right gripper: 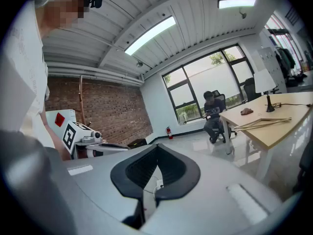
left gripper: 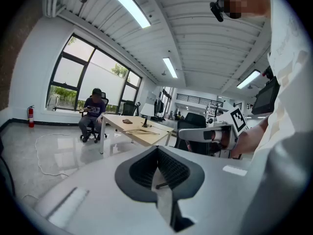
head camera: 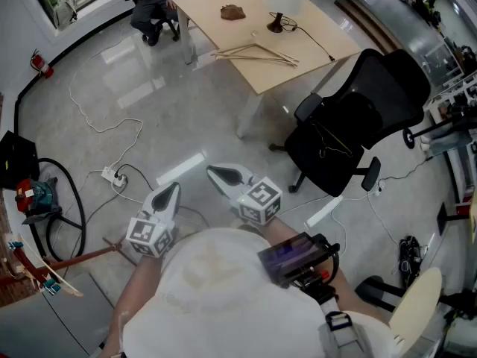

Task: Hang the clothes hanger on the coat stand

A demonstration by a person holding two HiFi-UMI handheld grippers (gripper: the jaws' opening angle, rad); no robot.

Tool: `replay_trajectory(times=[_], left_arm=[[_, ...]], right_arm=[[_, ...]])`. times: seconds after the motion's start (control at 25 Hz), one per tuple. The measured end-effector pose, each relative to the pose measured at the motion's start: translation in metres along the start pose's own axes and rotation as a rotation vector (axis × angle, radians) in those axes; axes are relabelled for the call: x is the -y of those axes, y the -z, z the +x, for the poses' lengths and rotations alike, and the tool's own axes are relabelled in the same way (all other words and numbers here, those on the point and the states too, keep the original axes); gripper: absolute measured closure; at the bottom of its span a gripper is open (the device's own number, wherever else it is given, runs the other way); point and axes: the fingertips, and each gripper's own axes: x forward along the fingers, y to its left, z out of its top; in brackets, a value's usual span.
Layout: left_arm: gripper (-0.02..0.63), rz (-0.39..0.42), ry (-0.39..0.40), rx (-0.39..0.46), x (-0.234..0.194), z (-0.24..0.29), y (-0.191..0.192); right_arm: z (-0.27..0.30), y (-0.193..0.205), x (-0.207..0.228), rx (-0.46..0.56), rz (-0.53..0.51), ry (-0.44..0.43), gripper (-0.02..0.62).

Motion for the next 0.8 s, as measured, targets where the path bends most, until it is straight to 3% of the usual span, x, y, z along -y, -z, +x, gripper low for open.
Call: replay_trajectory(times=[0.16,0.44,0.8], left_arm=[[0.604,0.018,0.019,-0.004,0.036,0.019,0.001],[0.604,0.046,0.052,-0.009,0.081,0.055,0.000],[0.604,0.087,0.110,-0.022,0.128,0.093,-0.002]], right_arm=[[-0.038,-0.004,0.018,0.058,0.034,0.017,0.581],[-0.091,-0.003,0.043,0.067,-0.004,0.051,0.578],[-0.150,0.006,0.077,0.081,0.020,0.138,0.580]])
